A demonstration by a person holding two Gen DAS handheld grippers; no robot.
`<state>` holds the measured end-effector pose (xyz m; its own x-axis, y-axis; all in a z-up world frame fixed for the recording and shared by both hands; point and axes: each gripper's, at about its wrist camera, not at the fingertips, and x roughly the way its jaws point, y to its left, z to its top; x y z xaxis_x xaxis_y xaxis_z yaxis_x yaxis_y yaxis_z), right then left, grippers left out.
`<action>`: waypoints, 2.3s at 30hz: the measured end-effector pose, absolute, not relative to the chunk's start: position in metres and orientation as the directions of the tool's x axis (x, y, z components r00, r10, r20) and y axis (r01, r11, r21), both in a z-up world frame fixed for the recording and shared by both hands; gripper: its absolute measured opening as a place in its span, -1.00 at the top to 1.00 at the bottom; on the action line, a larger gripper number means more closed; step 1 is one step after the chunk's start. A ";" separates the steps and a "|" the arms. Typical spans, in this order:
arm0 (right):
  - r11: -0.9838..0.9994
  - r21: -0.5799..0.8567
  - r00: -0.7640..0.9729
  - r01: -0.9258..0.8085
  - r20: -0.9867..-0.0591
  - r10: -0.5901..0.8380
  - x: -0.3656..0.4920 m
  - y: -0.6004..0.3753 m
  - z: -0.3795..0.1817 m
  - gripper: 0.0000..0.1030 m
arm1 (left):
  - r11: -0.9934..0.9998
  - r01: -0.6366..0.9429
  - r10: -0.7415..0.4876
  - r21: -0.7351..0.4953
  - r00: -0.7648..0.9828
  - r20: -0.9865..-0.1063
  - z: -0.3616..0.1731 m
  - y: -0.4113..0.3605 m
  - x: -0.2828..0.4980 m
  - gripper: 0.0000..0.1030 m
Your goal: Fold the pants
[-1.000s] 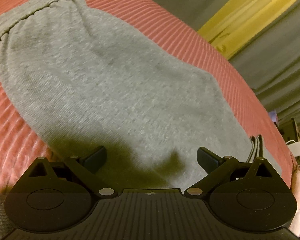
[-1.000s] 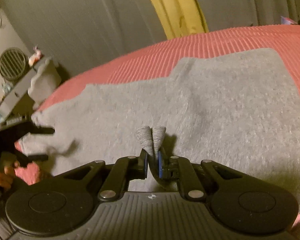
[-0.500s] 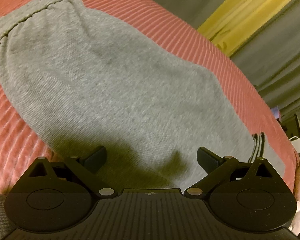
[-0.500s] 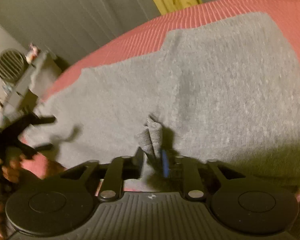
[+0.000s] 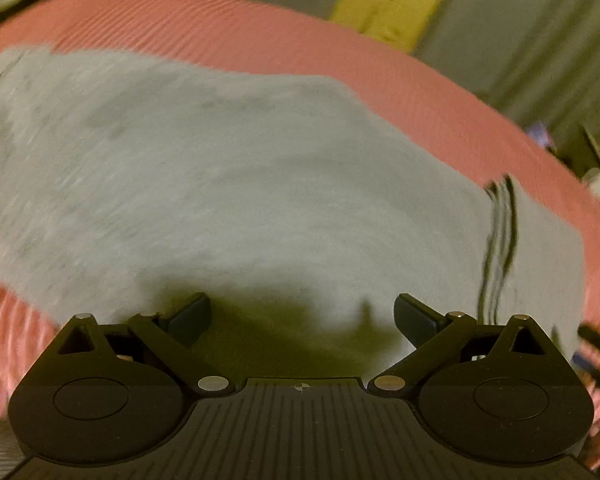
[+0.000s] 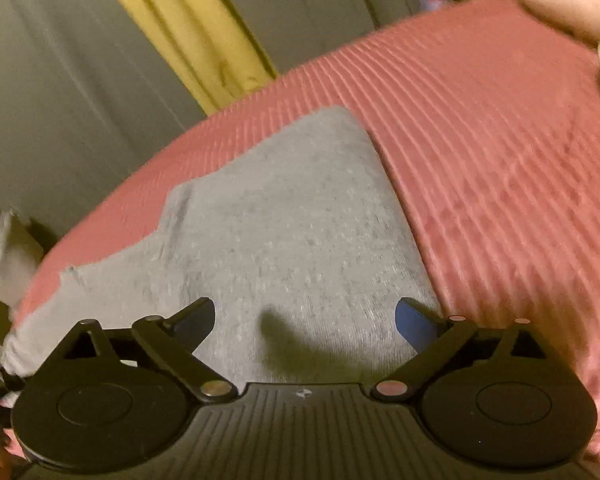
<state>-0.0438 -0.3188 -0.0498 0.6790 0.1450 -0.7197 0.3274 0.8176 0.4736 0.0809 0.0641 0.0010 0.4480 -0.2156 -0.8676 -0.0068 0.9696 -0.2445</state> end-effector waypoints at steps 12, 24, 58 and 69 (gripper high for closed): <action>0.720 0.487 0.686 0.493 -0.727 0.022 -0.064 -0.335 -0.057 -0.91 | 0.933 0.191 -0.357 -0.304 0.389 -0.849 -0.008 -0.079 0.136 -0.94; 0.687 0.539 0.680 0.488 -0.727 0.088 -0.054 -0.342 -0.073 -0.92 | 0.938 0.258 -0.319 -0.231 0.386 -0.866 -0.022 -0.117 0.155 -0.78; 0.662 0.560 0.728 0.497 -0.684 0.032 -0.069 -0.346 -0.068 -0.92 | 0.865 0.428 -0.450 -0.262 0.430 -0.782 0.036 -0.102 0.123 0.63; 0.669 0.540 0.706 0.510 -0.707 0.033 -0.065 -0.345 -0.069 -0.92 | 0.927 0.328 -0.323 -0.181 0.456 -0.829 0.011 -0.033 0.118 0.15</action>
